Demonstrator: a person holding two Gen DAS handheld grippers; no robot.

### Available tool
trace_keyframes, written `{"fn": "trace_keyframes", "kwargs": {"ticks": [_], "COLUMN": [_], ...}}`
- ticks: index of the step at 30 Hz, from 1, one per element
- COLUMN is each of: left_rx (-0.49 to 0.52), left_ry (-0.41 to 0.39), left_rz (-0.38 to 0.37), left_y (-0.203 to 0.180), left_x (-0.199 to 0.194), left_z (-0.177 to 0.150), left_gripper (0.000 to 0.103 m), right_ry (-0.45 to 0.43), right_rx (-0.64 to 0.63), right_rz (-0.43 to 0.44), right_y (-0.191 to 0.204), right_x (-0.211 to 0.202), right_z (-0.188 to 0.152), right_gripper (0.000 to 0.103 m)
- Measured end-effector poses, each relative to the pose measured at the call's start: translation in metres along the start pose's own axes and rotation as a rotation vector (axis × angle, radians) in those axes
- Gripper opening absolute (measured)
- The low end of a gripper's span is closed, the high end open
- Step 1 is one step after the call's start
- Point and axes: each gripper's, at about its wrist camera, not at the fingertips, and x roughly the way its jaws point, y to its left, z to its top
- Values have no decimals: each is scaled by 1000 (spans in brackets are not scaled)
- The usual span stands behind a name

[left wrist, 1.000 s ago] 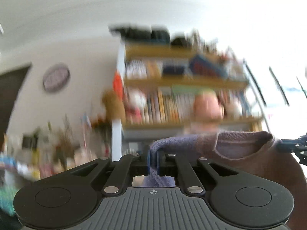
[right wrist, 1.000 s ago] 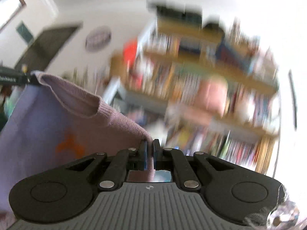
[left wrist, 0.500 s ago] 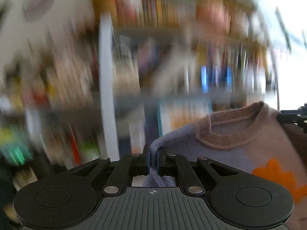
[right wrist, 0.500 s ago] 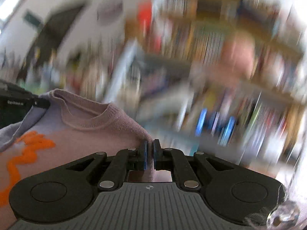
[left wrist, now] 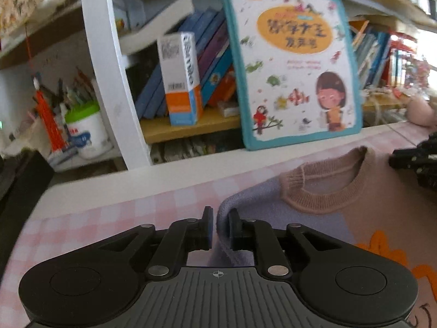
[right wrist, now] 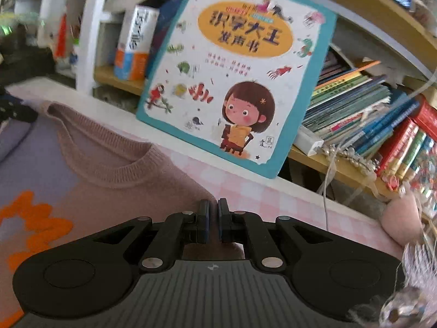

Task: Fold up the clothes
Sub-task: 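Lift the sweater with both grippers and shake it open, then lay the sweater flat on the mat and open both grippers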

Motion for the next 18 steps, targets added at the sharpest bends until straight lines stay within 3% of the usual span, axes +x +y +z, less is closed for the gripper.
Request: {"fn": "trace_keyframes", "kwargs": {"ticks": [4, 6, 7, 8, 13, 16, 18], "left_rx": [-4, 12, 24, 37, 74, 82, 77], "left_ry": [12, -11, -34, -63, -187, -213, -206], "left_rz": [57, 74, 68, 65, 21, -32, -25], "left_y": [0, -1, -3, -4, -18, -28, -35], "left_x": [8, -4, -15, -29, -106, -142, -151], "left_z": [-5, -7, -8, -10, -27, -43, -57], "left_gripper": [63, 67, 67, 69, 77, 79, 79], "right_ry": [29, 20, 6, -16, -132, -180, -194], "right_rx": [-66, -88, -92, -90, -49, -34, -36], "right_rz": [-15, -29, -34, -29, 43, 103, 132], "right_y": [8, 10, 11, 10, 11, 18, 27], "right_x": [15, 8, 0, -9, -78, -120, -147], "right_z": [4, 4, 3, 2, -14, -30, -45], "right_gripper": [10, 29, 45, 49, 55, 59, 60]}}
